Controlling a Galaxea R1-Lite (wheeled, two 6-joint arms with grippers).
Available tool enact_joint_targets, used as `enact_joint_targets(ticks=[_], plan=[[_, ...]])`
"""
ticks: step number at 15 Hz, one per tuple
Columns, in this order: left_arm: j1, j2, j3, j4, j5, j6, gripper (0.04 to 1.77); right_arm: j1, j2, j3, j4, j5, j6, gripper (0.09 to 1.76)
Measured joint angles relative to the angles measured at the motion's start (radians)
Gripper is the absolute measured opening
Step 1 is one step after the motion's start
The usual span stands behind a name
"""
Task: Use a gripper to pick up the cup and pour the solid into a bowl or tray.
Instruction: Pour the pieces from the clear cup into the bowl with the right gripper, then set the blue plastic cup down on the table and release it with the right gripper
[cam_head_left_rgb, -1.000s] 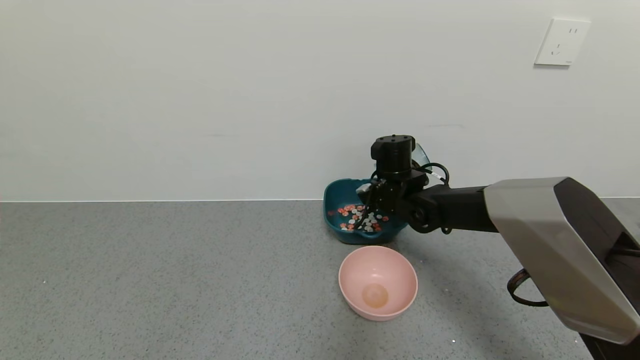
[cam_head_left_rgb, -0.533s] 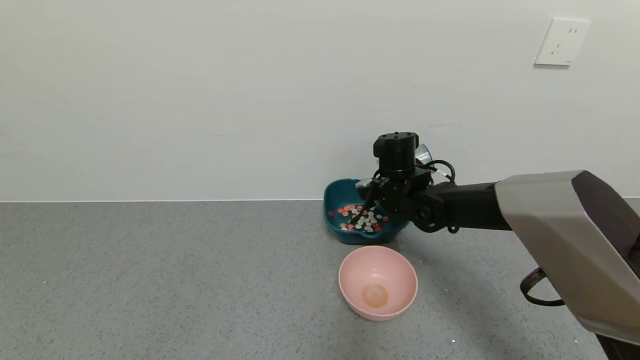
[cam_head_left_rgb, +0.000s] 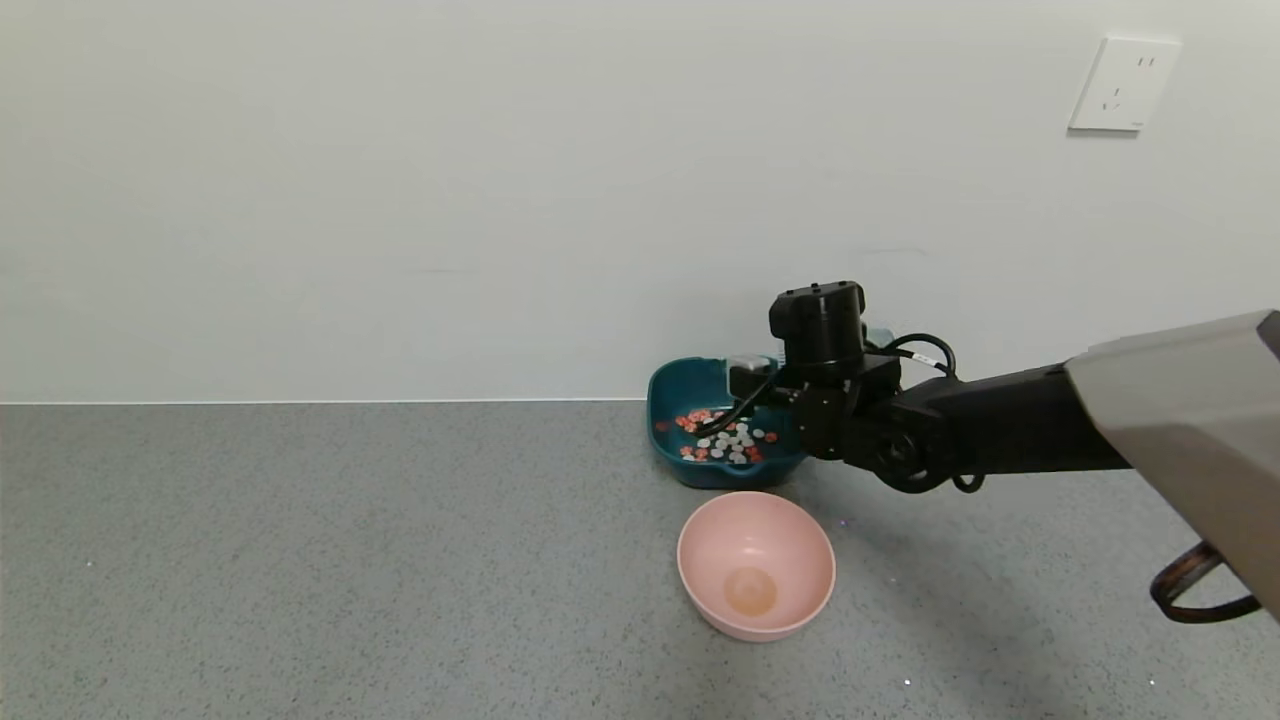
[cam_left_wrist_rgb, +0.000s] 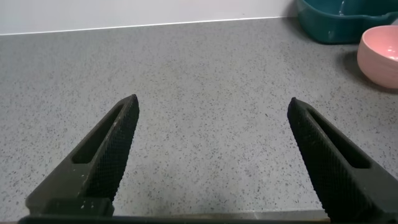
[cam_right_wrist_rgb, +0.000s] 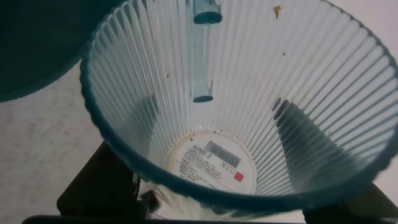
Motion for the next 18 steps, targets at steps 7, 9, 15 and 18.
enact_joint_targets(ticks=[7,9,15,18], plan=[[0.000,0.000,0.000,0.000,0.000,0.000,1.72,-0.030,-0.164,0.263,-0.009,0.046,0.493,1.38],[0.000,0.000,0.000,0.000,0.000,0.000,1.72,-0.054,-0.200,0.332,-0.005,0.082,0.639,1.38],[0.000,0.000,0.000,0.000,0.000,0.000,1.72,-0.090,-0.294,0.506,-0.020,0.227,1.098,1.38],[0.000,0.000,0.000,0.000,0.000,0.000,1.72,-0.092,-0.342,0.544,-0.033,0.279,1.256,1.38]])
